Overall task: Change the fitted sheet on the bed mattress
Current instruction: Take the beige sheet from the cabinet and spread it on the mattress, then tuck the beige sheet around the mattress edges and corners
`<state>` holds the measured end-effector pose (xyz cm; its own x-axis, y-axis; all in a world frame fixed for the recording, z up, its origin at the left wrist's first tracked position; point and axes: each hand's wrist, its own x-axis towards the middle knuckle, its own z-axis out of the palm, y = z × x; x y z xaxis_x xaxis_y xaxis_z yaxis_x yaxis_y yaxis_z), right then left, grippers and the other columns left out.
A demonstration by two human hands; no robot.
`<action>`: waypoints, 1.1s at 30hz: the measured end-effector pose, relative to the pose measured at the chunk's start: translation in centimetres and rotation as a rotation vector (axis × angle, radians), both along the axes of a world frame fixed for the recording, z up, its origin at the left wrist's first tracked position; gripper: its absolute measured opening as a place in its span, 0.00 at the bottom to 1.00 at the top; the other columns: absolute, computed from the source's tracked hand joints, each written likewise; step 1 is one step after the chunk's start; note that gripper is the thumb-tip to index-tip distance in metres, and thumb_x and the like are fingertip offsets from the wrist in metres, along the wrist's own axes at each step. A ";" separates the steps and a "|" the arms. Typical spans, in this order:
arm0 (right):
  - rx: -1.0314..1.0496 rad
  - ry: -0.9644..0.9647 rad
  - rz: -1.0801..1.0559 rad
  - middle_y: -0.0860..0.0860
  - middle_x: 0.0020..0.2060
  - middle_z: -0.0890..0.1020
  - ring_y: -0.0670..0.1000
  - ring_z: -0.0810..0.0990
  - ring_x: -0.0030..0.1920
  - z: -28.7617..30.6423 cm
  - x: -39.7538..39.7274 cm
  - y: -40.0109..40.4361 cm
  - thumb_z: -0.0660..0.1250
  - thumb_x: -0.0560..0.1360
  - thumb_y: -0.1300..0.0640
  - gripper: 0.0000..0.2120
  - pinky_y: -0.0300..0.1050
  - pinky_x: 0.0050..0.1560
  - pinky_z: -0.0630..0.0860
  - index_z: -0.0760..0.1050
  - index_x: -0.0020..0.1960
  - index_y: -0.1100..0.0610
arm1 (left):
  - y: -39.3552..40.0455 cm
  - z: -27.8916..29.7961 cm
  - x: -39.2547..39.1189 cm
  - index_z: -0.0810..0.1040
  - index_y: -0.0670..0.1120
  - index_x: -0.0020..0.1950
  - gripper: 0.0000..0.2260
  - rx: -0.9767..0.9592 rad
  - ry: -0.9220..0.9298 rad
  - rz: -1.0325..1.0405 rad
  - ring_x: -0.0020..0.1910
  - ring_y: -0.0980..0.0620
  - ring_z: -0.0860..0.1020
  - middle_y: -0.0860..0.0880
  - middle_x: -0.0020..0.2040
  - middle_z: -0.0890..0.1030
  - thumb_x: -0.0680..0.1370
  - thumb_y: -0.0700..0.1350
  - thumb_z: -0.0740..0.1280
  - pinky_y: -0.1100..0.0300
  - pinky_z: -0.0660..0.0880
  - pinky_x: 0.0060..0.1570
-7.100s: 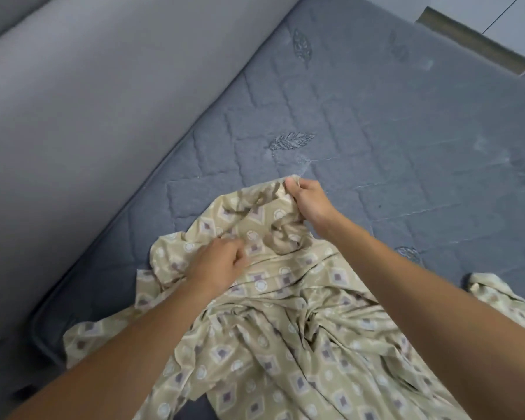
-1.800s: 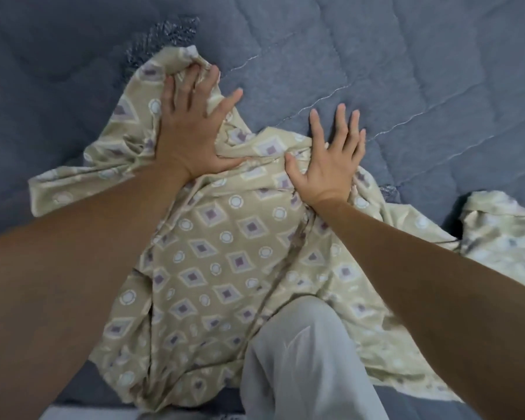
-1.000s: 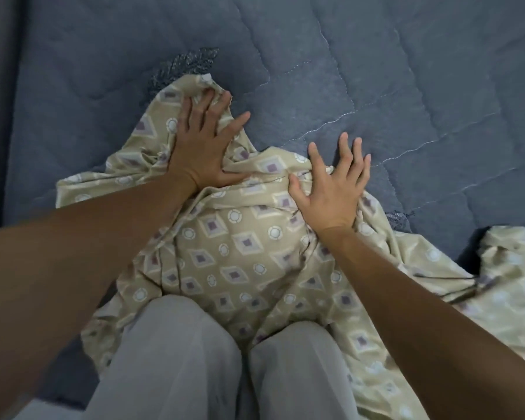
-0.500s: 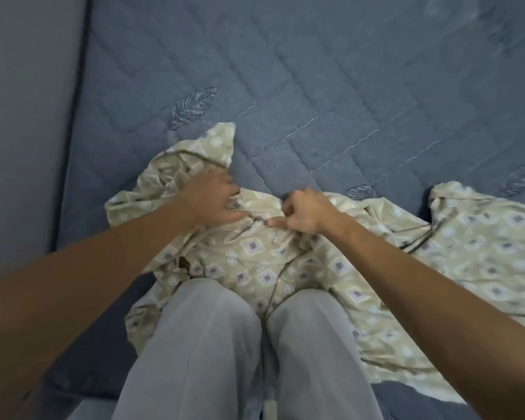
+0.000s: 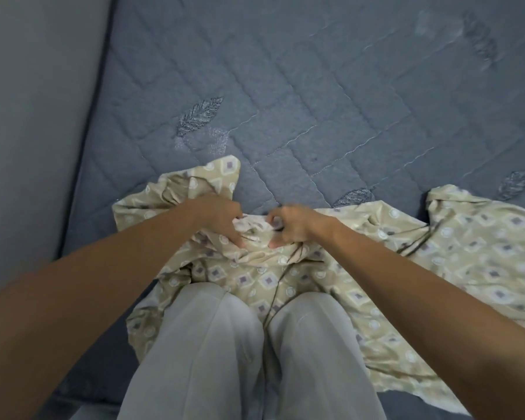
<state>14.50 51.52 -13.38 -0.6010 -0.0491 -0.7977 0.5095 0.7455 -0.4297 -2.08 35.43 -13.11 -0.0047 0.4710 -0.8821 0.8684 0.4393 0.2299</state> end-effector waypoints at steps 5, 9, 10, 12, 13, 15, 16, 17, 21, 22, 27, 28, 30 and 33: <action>0.015 0.140 -0.117 0.51 0.59 0.73 0.58 0.70 0.64 -0.1 0.8 0.6 0.83 0.66 0.44 0.29 0.55 0.65 0.72 0.70 0.58 0.49 | -0.1 1.7 -0.8 0.72 0.58 0.45 0.13 0.414 0.011 0.156 0.50 0.45 0.77 0.52 0.45 0.74 0.77 0.62 0.72 0.52 0.70 0.50; -0.100 0.285 -0.283 0.50 0.58 0.68 0.53 0.66 0.62 0.0 0.8 1.4 0.82 0.69 0.44 0.33 0.48 0.65 0.67 0.74 0.70 0.46 | 1.5 3.1 -3.3 0.73 0.52 0.47 0.12 0.507 -0.075 0.348 0.46 0.44 0.79 0.52 0.41 0.78 0.81 0.57 0.70 0.48 0.74 0.47; -0.119 0.328 -0.333 0.50 0.57 0.68 0.53 0.66 0.62 0.0 0.6 1.6 0.81 0.71 0.42 0.31 0.47 0.66 0.66 0.74 0.71 0.44 | 2.2 3.5 -4.0 0.73 0.52 0.48 0.11 0.533 -0.071 0.377 0.45 0.45 0.78 0.51 0.41 0.79 0.81 0.59 0.67 0.47 0.75 0.47; -0.125 0.425 -0.420 0.51 0.55 0.69 0.53 0.67 0.60 0.2 -0.6 2.3 0.76 0.76 0.42 0.20 0.45 0.65 0.64 0.78 0.65 0.46 | 3.8 4.5 -5.4 0.72 0.54 0.49 0.11 0.594 -0.041 0.379 0.43 0.46 0.78 0.51 0.39 0.79 0.80 0.61 0.62 0.46 0.76 0.46; -0.108 0.475 -0.452 0.50 0.51 0.70 0.52 0.68 0.57 0.5 -1.5 2.6 0.74 0.79 0.44 0.12 0.45 0.61 0.65 0.79 0.58 0.48 | 4.6 4.9 -6.1 0.72 0.55 0.49 0.10 0.617 -0.016 0.368 0.42 0.46 0.78 0.52 0.39 0.79 0.81 0.60 0.61 0.46 0.76 0.45; -0.076 0.560 -0.507 0.45 0.41 0.72 0.52 0.71 0.49 1.2 -3.4 3.7 0.70 0.82 0.51 0.08 0.47 0.50 0.64 0.74 0.47 0.49 | 6.0 5.7 -7.1 0.71 0.54 0.49 0.08 0.660 0.061 0.332 0.45 0.43 0.78 0.51 0.40 0.80 0.84 0.56 0.61 0.46 0.75 0.45; -0.048 0.591 -0.537 0.43 0.37 0.72 0.52 0.72 0.44 1.4 -4.4 4.4 0.69 0.83 0.54 0.10 0.48 0.47 0.65 0.71 0.45 0.49 | 6.8 6.0 -7.4 0.71 0.53 0.51 0.07 0.693 0.106 0.314 0.47 0.41 0.78 0.49 0.43 0.81 0.85 0.54 0.61 0.46 0.74 0.45; -0.003 0.615 -0.576 0.43 0.34 0.73 0.52 0.72 0.42 1.6 -5.2 5.3 0.67 0.83 0.55 0.10 0.49 0.44 0.65 0.69 0.45 0.49 | 7.4 6.1 -7.6 0.71 0.52 0.53 0.06 0.734 0.149 0.310 0.49 0.41 0.79 0.49 0.46 0.82 0.85 0.53 0.61 0.46 0.74 0.46; 0.122 0.682 -0.656 0.43 0.34 0.75 0.52 0.73 0.39 1.1 -7.2 9.5 0.65 0.84 0.57 0.04 0.54 0.46 0.74 0.73 0.49 0.53 | 9.0 5.3 -8.3 0.71 0.53 0.58 0.14 0.715 0.279 0.278 0.58 0.42 0.78 0.49 0.58 0.80 0.75 0.47 0.69 0.48 0.72 0.51; 0.114 0.684 -0.670 0.44 0.34 0.75 0.52 0.73 0.38 0.6 -7.4 10.2 0.66 0.83 0.56 0.03 0.55 0.46 0.76 0.73 0.51 0.54 | 9.3 4.8 -8.7 0.70 0.52 0.58 0.16 0.658 0.349 0.250 0.59 0.41 0.78 0.48 0.59 0.80 0.74 0.47 0.71 0.49 0.70 0.51; 0.014 0.657 -0.621 0.46 0.48 0.71 0.48 0.75 0.48 -2.1 -6.5 10.4 0.79 0.72 0.45 0.21 0.49 0.50 0.74 0.70 0.53 0.48 | 10.8 1.6 -10.9 0.70 0.50 0.57 0.12 0.635 0.461 0.283 0.58 0.39 0.77 0.46 0.56 0.78 0.76 0.43 0.67 0.49 0.66 0.50; 0.041 0.637 -0.554 0.46 0.50 0.70 0.48 0.75 0.50 -3.1 -6.2 10.0 0.80 0.70 0.44 0.22 0.49 0.50 0.73 0.69 0.53 0.46 | 11.0 0.8 -11.4 0.71 0.49 0.57 0.10 0.659 0.458 0.314 0.57 0.39 0.78 0.45 0.55 0.78 0.76 0.42 0.66 0.49 0.65 0.47; 0.169 0.613 -0.454 0.45 0.51 0.71 0.52 0.76 0.51 -5.3 -5.9 9.5 0.77 0.73 0.45 0.19 0.51 0.48 0.72 0.68 0.53 0.46 | 11.6 -0.6 -12.7 0.71 0.48 0.55 0.08 0.645 0.462 0.381 0.53 0.36 0.79 0.42 0.53 0.80 0.77 0.41 0.63 0.50 0.66 0.43; 0.345 0.525 -0.527 0.53 0.51 0.82 0.62 0.80 0.54 -6.9 -6.9 10.3 0.70 0.79 0.50 0.06 0.53 0.48 0.74 0.76 0.54 0.50 | 13.3 -1.7 -14.3 0.74 0.48 0.53 0.06 0.544 0.502 0.396 0.53 0.35 0.80 0.40 0.53 0.82 0.77 0.41 0.63 0.51 0.68 0.44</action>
